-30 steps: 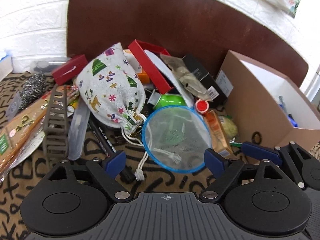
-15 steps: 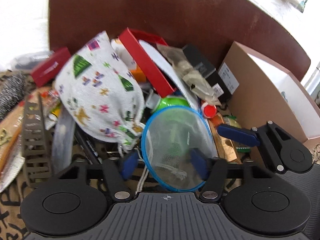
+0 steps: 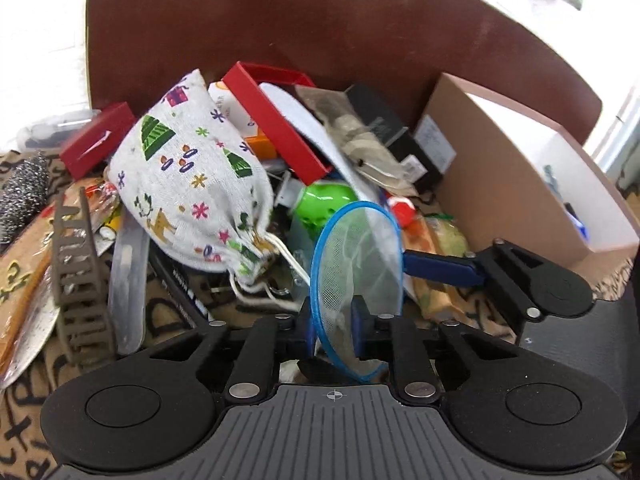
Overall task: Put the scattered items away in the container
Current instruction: 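Grasp the blue-rimmed mesh net rim with the left tool and drag it out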
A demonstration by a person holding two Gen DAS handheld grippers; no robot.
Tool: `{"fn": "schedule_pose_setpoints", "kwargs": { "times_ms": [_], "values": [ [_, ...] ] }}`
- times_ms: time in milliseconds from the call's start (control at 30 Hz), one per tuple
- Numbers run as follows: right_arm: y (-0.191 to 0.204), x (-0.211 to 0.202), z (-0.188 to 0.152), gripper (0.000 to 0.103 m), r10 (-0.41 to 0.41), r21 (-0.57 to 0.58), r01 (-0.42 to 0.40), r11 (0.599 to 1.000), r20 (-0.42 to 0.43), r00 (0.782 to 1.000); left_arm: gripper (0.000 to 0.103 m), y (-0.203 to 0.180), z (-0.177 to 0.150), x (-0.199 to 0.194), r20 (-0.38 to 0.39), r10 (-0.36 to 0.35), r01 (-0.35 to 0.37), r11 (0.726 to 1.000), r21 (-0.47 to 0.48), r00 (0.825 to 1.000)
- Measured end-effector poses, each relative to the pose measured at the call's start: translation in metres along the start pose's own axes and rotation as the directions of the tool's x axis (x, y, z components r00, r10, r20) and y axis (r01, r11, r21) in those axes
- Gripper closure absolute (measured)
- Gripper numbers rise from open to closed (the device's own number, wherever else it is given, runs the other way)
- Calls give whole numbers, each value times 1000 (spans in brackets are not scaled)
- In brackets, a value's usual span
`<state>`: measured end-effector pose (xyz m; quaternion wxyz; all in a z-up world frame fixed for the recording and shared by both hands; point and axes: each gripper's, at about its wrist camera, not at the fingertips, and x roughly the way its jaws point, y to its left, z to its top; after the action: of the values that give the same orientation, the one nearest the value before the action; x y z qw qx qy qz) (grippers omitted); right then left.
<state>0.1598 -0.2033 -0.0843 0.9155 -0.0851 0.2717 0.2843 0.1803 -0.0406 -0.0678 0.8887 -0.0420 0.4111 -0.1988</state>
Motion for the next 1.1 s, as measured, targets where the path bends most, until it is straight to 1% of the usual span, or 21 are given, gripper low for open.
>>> {"fn": "schedule_pose_setpoints", "kwargs": {
  "times_ms": [133, 267, 400, 433, 567, 633, 700, 767, 800, 867, 933, 1000, 1100],
  "values": [
    [16, -22, -5, 7, 30, -9, -30, 1000, -3, 1000, 88, -8, -20, -26, 0, -3, 3, 999, 42, 1000],
    [37, -47, -15, 7, 56, -55, -57, 997, -13, 998, 88, -17, -45, -49, -25, -33, 35, 997, 63, 999],
    [59, -73, -27, 7, 96, -67, -98, 993, -27, 995, 88, -23, -74, -68, -57, -58, 61, 997, 51, 997],
    [65, -80, -30, 7, 108, -75, -110, 991, -33, 994, 86, -24, -82, -71, -65, -63, 66, 997, 46, 996],
    [89, -102, -46, 7, 144, -127, -152, 980, -65, 987, 84, -31, -109, -80, -103, -91, 95, 995, 36, 991],
    [100, -112, -54, 7, 151, -151, -162, 975, -84, 985, 63, -34, -122, -86, -110, -94, 99, 995, 34, 989],
    [107, -120, -62, 6, 147, -165, -162, 973, -98, 984, 60, -35, -132, -91, -102, -78, 83, 996, 42, 992],
    [110, -127, -68, 7, 131, -170, -148, 974, -108, 986, 51, -34, -140, -97, -95, -53, 58, 997, 49, 994],
    [110, -130, -71, 7, 118, -171, -136, 976, -113, 987, 44, -33, -143, -99, -90, -38, 42, 998, 45, 995],
    [107, -138, -74, 5, 96, -163, -114, 980, -117, 989, 41, -28, -147, -102, -84, -22, 25, 999, 32, 996],
    [102, -146, -75, 4, 90, -145, -107, 984, -116, 989, 32, -23, -149, -105, -84, -22, 22, 1000, 6, 996],
    [97, -153, -76, 4, 80, -132, -95, 987, -114, 990, 30, -19, -151, -109, -73, -23, 22, 1000, -11, 997],
    [90, -160, -78, 4, 46, -125, -60, 990, -114, 992, 29, -17, -152, -111, -61, -1, 1, 1000, 2, 998]
  ]
}}
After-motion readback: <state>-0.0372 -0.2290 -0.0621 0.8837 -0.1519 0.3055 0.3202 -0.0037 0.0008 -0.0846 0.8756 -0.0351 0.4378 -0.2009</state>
